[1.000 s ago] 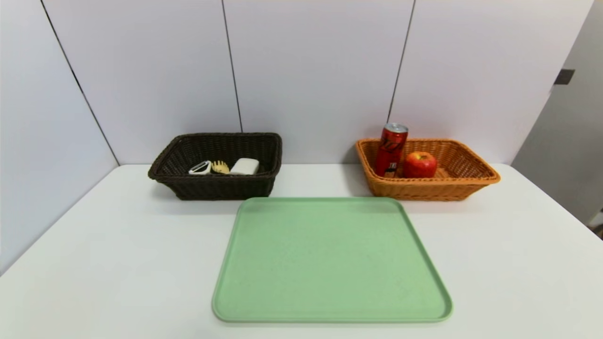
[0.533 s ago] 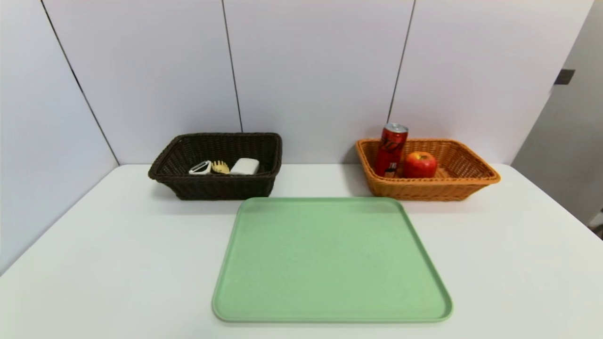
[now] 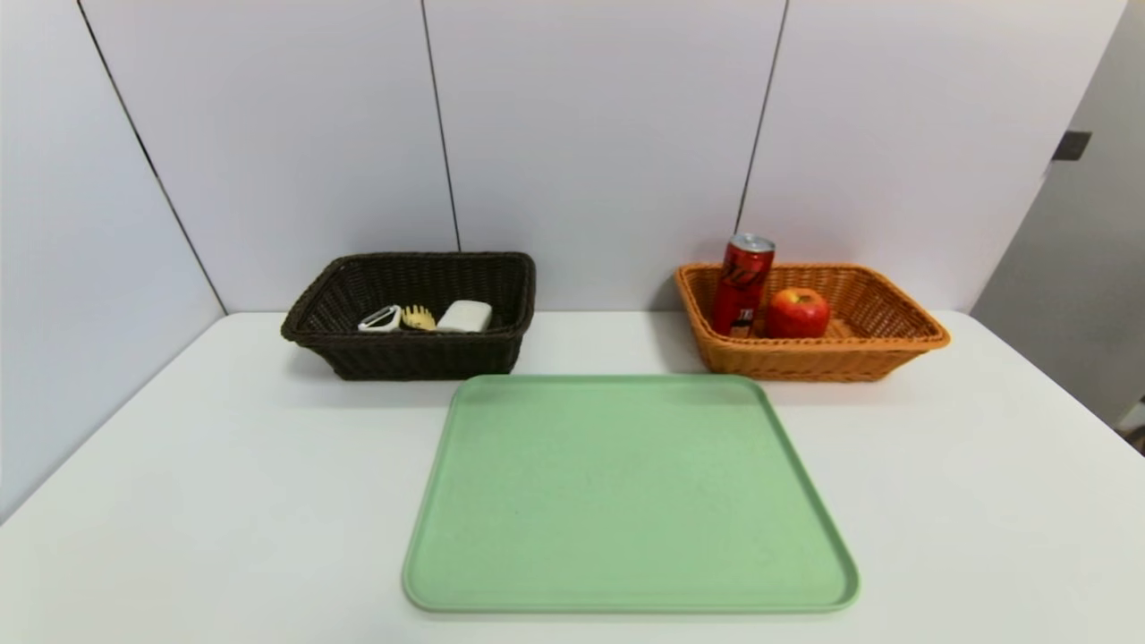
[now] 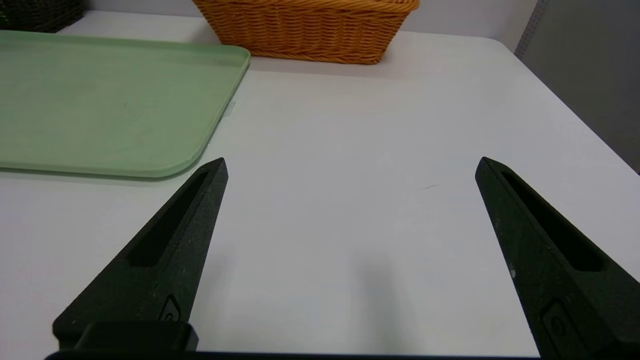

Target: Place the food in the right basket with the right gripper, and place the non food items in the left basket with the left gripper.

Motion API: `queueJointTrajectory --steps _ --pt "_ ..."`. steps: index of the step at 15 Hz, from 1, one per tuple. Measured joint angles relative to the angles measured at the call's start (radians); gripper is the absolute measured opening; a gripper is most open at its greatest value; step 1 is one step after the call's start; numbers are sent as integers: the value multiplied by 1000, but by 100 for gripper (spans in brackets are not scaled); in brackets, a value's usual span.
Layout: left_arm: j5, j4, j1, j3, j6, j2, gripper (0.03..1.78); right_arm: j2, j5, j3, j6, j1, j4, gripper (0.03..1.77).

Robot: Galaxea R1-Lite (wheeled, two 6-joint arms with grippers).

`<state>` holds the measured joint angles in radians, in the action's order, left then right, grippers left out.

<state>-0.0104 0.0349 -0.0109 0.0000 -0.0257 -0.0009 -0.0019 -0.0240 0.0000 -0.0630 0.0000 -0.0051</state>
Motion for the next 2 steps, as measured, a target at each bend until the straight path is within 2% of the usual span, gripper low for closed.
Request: queueJointTrajectory --steps 2 --pt "0 0 0 0 0 0 169 0 0 0 1 0 0 171"
